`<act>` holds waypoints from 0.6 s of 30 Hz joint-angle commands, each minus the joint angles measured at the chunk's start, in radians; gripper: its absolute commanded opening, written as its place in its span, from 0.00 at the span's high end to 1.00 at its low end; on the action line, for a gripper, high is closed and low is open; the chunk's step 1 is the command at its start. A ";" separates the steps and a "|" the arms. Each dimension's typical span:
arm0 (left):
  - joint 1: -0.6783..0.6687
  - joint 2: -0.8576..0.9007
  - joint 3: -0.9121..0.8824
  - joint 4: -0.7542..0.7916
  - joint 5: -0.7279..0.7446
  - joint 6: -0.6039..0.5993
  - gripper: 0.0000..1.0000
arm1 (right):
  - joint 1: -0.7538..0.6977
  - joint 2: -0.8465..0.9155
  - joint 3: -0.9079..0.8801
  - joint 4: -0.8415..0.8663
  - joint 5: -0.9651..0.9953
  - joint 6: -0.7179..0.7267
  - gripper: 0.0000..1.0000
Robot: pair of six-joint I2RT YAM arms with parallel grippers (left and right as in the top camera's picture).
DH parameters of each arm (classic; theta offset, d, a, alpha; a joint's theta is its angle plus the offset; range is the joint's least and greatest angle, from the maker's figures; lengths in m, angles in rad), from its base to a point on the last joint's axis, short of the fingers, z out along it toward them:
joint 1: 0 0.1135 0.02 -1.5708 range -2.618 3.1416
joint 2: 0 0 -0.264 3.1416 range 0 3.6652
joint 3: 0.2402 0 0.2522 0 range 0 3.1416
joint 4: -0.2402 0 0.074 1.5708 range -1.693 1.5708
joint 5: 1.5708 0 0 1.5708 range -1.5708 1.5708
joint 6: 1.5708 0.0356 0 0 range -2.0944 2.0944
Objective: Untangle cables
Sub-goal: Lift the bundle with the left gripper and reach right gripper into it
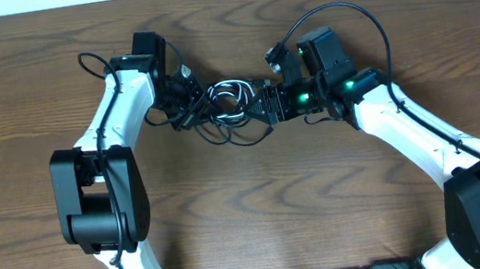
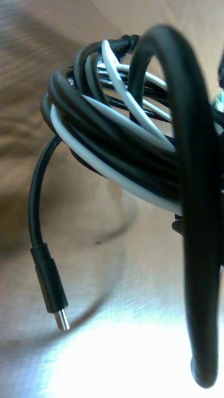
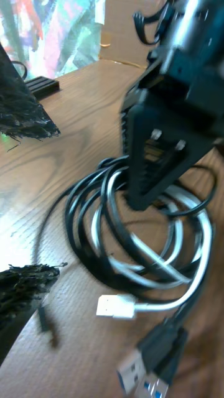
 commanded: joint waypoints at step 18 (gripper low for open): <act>-0.005 -0.017 0.019 0.021 0.156 -0.364 0.92 | 0.038 0.002 -0.003 -0.025 0.064 0.413 0.44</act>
